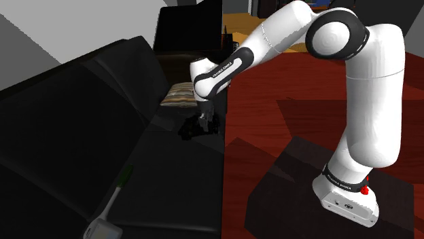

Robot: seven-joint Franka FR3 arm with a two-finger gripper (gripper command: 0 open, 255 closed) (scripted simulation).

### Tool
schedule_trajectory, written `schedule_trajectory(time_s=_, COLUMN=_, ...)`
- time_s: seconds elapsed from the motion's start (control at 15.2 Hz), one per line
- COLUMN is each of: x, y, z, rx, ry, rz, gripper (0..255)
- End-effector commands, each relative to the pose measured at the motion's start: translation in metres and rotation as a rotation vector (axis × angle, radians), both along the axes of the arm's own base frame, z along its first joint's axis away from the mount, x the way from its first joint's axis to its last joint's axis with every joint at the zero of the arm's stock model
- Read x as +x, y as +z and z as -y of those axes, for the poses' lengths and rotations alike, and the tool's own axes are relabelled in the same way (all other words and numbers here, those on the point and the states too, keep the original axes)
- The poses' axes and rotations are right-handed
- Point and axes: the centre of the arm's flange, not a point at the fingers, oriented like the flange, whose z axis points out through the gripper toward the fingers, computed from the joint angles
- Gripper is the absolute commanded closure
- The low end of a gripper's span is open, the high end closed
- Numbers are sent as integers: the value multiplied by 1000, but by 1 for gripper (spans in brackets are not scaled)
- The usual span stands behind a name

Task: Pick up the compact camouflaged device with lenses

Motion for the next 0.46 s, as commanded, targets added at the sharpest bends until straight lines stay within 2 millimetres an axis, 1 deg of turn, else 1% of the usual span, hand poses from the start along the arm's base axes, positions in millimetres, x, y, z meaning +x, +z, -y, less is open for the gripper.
schedule_trajectory(time_s=0.0, x=1, y=12, z=0, rx=0, ry=0, rz=2, gripper=255)
schedule_trajectory(time_s=0.26, x=1, y=33, z=0, rx=0, ry=0, rz=2, gripper=255)
schedule_trajectory(time_s=0.4, x=1, y=34, z=0, rx=0, ry=0, rz=2, gripper=255)
